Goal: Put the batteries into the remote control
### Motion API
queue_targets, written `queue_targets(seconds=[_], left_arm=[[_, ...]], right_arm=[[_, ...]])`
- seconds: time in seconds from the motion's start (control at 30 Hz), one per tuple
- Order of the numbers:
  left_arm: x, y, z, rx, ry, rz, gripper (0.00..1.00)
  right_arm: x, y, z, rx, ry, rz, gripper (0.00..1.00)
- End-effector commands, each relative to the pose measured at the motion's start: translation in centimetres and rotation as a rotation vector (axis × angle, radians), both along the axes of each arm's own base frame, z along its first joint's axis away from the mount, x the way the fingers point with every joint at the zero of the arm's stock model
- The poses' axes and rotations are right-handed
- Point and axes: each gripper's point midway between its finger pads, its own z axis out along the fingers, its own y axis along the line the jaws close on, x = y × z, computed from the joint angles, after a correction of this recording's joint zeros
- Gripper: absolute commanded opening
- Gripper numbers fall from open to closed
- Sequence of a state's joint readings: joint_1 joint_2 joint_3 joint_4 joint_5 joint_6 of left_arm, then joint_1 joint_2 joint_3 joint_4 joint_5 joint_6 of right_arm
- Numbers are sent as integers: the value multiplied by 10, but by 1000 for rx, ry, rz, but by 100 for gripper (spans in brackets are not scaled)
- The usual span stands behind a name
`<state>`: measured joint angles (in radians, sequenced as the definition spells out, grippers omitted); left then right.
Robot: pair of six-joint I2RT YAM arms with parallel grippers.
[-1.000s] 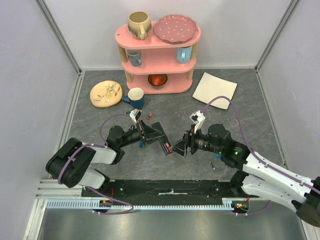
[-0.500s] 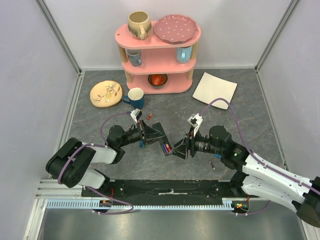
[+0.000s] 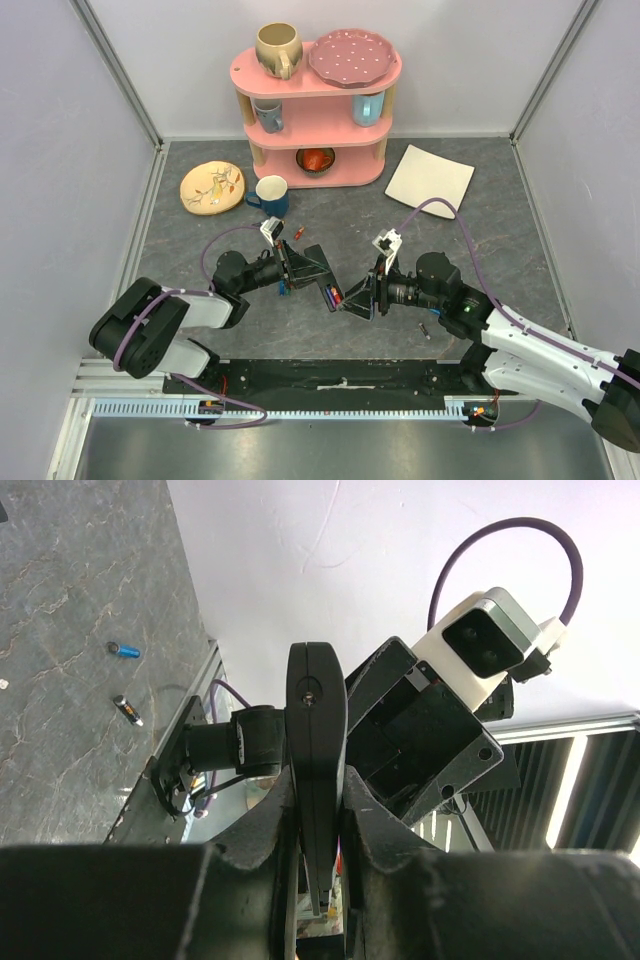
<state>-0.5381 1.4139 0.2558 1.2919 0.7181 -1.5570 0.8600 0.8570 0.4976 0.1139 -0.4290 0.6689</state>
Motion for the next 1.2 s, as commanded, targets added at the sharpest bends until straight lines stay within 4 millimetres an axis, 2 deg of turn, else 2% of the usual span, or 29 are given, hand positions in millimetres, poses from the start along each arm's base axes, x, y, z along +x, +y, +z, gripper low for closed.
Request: queue_targets(seconds=[0.0,0.73,1.17], left_arm=[[-27,13,68,-202,-322,-36,2],[-36,15,69,-198,-358,-56,2],[-46,17,77,-211,-409,-76,2]], right_arm=[[2,2,9,41,-42,7,61],[7,5,2,29,-16,-16,56],[10,9,-2,41,24,-17,52]])
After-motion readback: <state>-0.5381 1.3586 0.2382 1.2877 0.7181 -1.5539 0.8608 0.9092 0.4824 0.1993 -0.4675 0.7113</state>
